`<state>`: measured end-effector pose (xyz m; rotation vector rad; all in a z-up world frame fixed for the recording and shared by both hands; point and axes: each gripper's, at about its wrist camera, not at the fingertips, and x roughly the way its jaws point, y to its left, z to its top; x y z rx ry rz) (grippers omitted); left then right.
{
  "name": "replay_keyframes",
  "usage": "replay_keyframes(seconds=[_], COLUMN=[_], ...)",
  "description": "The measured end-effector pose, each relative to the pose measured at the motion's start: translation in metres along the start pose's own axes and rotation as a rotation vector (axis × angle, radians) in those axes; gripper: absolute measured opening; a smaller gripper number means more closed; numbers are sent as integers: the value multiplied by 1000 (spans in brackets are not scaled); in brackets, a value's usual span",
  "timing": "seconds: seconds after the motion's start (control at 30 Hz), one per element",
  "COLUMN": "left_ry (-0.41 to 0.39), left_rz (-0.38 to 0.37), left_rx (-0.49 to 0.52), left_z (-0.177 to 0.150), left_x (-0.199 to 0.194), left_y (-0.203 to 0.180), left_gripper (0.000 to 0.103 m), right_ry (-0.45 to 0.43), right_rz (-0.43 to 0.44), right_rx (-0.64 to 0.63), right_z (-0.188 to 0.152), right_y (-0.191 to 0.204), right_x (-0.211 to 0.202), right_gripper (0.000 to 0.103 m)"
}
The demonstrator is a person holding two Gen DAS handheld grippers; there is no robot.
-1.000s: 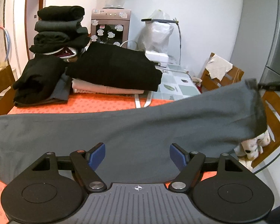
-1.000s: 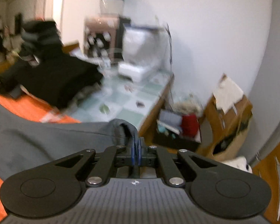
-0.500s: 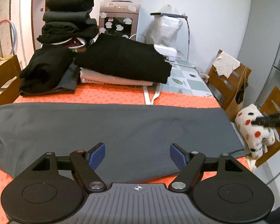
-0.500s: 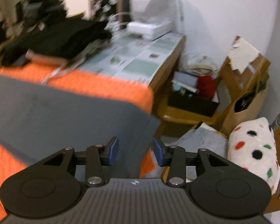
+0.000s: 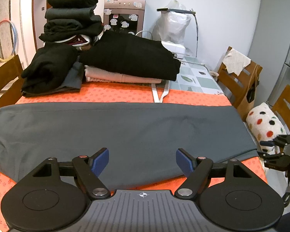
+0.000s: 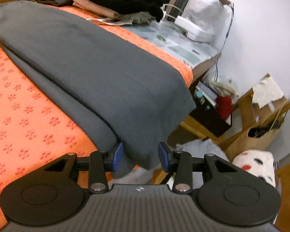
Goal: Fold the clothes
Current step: 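Release the hem and smooth the folded trousers with the right tool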
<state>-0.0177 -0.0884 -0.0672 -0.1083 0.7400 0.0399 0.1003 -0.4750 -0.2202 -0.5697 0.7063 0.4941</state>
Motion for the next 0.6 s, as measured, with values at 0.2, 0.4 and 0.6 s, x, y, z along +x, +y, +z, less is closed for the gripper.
replay_keyframes(seconds=[0.2,0.4,0.6], left_ry=[28,64,67], left_rz=[19,77,143], left_rx=[-11,-33,-106], left_z=[-9,-29,-44], left_x=[4,5,-4], left_y=[7,21,48], left_gripper=[78,78,78], right_ry=[-18,-41,10], right_rz=[-54,-101,-102], right_rx=[-93,-95,-96], right_z=[1,14,15], right_y=[12,9,7], right_x=[6,-20,-37], right_gripper=[22,2,3])
